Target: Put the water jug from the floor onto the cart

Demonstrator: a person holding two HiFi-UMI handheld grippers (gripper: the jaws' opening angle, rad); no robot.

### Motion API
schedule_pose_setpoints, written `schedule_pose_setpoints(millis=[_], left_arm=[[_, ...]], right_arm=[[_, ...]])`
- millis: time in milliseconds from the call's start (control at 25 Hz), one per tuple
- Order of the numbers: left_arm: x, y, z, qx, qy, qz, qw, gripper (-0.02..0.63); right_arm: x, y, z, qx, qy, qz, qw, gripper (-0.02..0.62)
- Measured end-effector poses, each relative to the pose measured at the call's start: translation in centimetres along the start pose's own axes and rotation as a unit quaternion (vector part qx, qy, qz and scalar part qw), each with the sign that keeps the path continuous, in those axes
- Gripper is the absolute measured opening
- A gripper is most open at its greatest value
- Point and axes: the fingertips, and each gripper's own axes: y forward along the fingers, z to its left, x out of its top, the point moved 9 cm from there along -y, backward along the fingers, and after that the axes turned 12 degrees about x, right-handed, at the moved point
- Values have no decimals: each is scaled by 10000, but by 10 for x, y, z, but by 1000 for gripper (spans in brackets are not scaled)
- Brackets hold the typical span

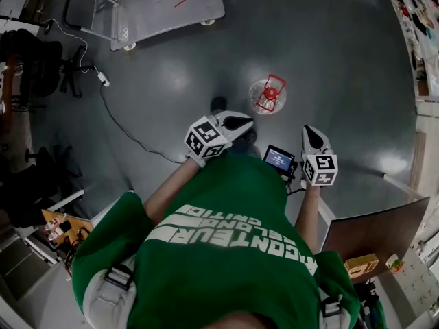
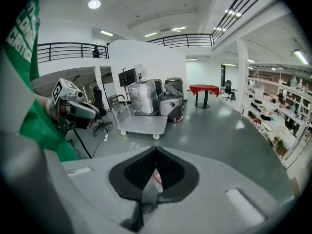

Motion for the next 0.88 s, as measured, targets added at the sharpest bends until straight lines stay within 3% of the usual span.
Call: schedule_pose_setpoints(millis=[360, 880], left_arm=[[-6, 0, 26, 74, -169, 27, 9998, 15], [-22, -1, 63, 75, -176, 221, 9996, 15]], right_arm=[[7, 30, -4, 309, -448, 546, 9970, -6], [-13, 85, -11, 664, -836, 1242, 9865, -6]])
